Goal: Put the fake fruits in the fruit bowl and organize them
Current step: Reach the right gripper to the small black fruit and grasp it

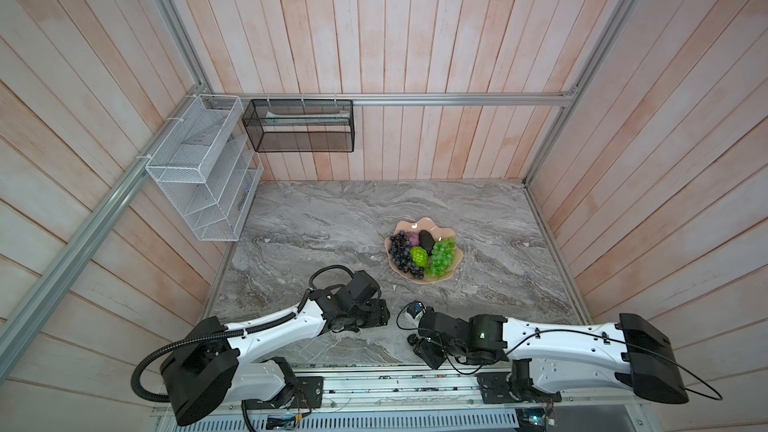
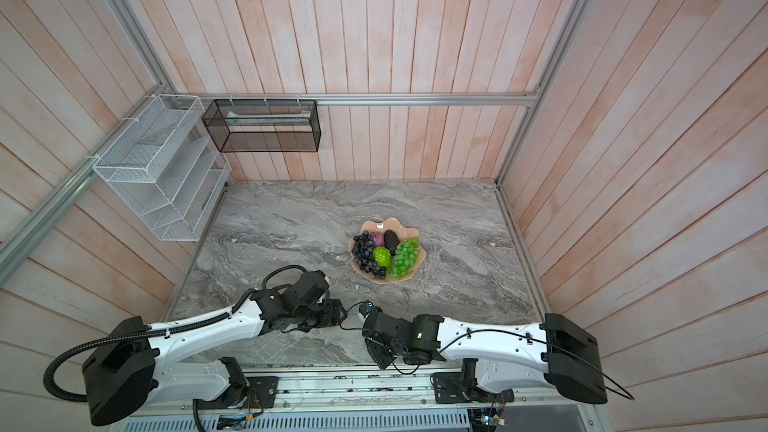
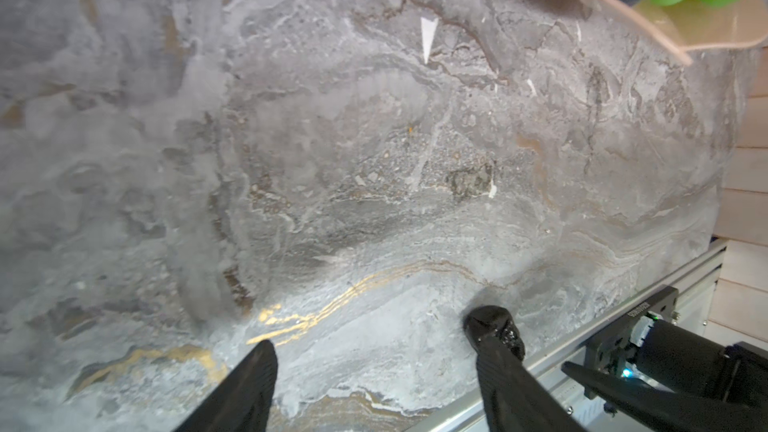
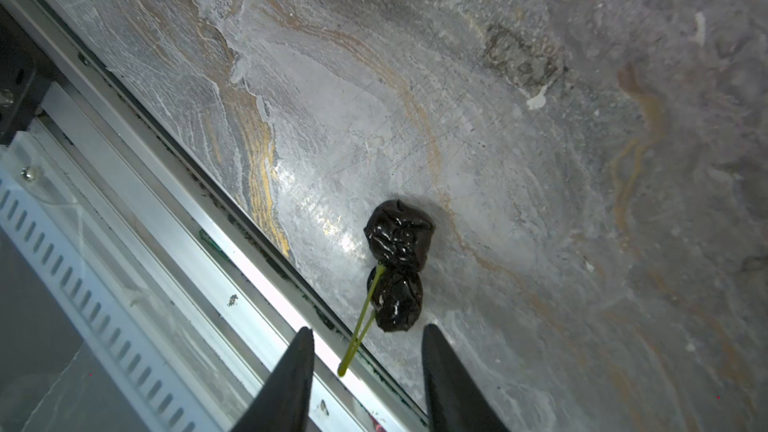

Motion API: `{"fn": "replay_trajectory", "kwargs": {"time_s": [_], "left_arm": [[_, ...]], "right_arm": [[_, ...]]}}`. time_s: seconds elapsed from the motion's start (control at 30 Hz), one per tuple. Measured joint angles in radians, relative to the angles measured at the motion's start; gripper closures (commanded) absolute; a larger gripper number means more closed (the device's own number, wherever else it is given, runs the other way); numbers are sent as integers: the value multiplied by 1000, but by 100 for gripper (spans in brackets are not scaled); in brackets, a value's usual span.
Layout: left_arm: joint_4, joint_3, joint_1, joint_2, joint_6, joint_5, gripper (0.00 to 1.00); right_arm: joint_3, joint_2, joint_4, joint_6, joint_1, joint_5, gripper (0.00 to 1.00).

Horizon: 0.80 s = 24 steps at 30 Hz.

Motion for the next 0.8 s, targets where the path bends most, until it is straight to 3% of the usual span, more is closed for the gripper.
{"fn": "replay_trajectory", "kwargs": {"time_s": [0.13, 0.43, 0.7, 0.8], "left_arm": [[-10, -10, 19, -25, -3, -8, 21], [-11, -10, 41, -27, -3, -20, 21], [-11, -10, 43, -27, -3, -22, 21], [-11, -10, 45, -27, -3, -22, 21]], "right_arm": [[0, 21, 21, -11, 0, -11, 70], [-4, 57, 42, -21, 1, -42, 71], [-5, 112, 47, -42, 1, -45, 83], [-5, 118, 46, -50, 1, -42, 94]]}}
